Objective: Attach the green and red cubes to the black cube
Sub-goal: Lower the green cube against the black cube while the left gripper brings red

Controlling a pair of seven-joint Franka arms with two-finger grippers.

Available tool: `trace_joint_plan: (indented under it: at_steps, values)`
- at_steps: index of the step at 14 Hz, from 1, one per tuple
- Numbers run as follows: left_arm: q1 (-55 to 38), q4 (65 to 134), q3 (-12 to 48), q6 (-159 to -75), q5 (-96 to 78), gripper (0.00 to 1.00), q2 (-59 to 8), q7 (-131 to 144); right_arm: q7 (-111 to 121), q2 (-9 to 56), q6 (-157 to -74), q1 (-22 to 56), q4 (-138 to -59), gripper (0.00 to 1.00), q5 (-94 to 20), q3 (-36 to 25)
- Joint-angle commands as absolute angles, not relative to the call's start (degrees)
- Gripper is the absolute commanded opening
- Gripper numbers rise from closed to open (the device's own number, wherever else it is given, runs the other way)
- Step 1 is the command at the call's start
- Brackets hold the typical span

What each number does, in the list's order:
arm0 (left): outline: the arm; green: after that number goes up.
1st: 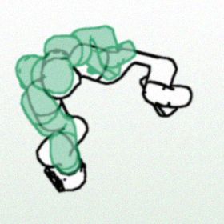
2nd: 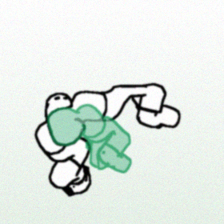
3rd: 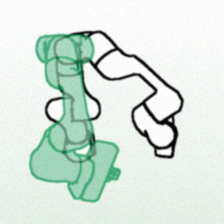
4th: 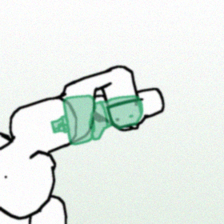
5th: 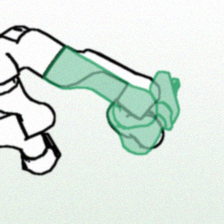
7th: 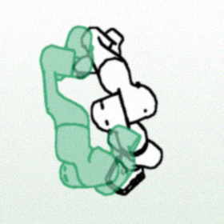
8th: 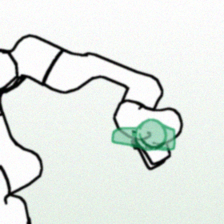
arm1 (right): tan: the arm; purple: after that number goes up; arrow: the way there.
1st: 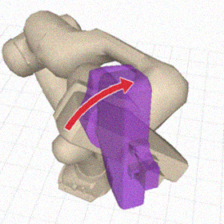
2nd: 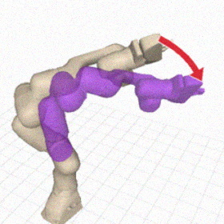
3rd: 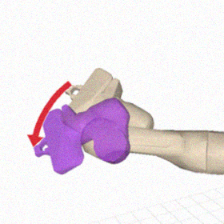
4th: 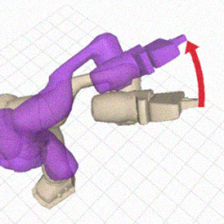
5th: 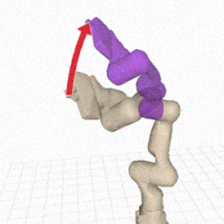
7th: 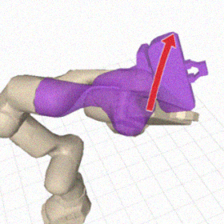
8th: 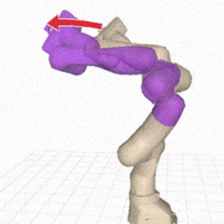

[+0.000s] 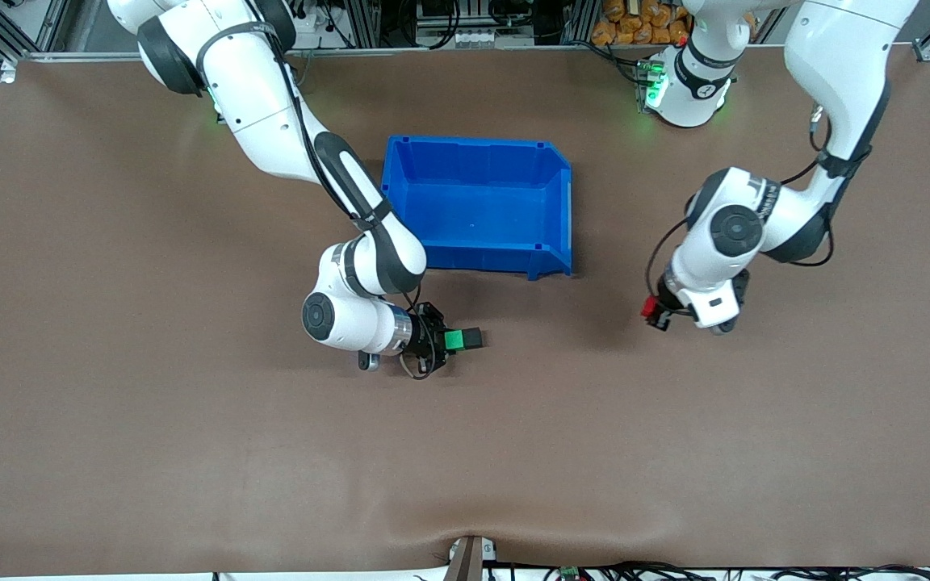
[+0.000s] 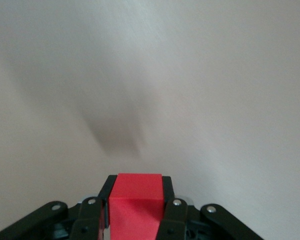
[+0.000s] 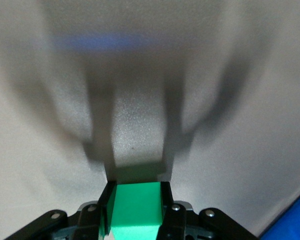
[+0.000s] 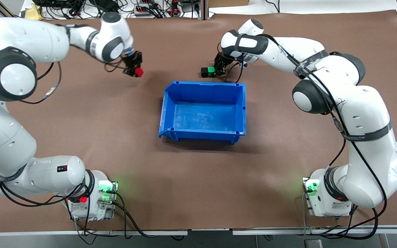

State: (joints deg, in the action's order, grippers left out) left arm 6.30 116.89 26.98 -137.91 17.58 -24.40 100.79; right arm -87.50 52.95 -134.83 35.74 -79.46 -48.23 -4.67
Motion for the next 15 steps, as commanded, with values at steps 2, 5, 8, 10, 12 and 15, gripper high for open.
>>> trace_joint_plan:
  at_steps: [2,5,8,10,12,15]
  values:
    - [-1.2,100.8,27.3,-131.9,17.8,0.0,-36.7,112.0,-90.2,53.5,-136.9,37.2,-79.0,0.31,-49.0,-5.3]
    - [-5.0,93.9,27.3,-130.4,16.7,0.0,-41.1,116.3,-93.8,54.0,-138.3,37.2,-78.7,0.29,-47.8,-5.6]
    - [-10.1,89.4,26.9,-130.4,12.6,0.0,-44.8,119.7,-93.9,54.0,-140.8,37.3,-78.9,0.75,-44.5,-5.6]
    - [-11.7,87.1,26.6,-130.5,12.5,0.0,-46.7,121.7,-94.1,54.0,-140.9,37.3,-78.9,0.93,-43.1,-5.5]
    - [-12.5,87.1,26.6,-130.5,12.4,0.0,-47.0,122.2,-94.2,53.9,-140.7,37.2,-78.8,0.93,-43.1,-5.5]
    - [-13.3,86.9,26.6,-131.2,12.3,0.0,-48.0,124.1,-95.2,53.2,-139.8,36.7,-78.8,0.97,-42.6,-5.7]
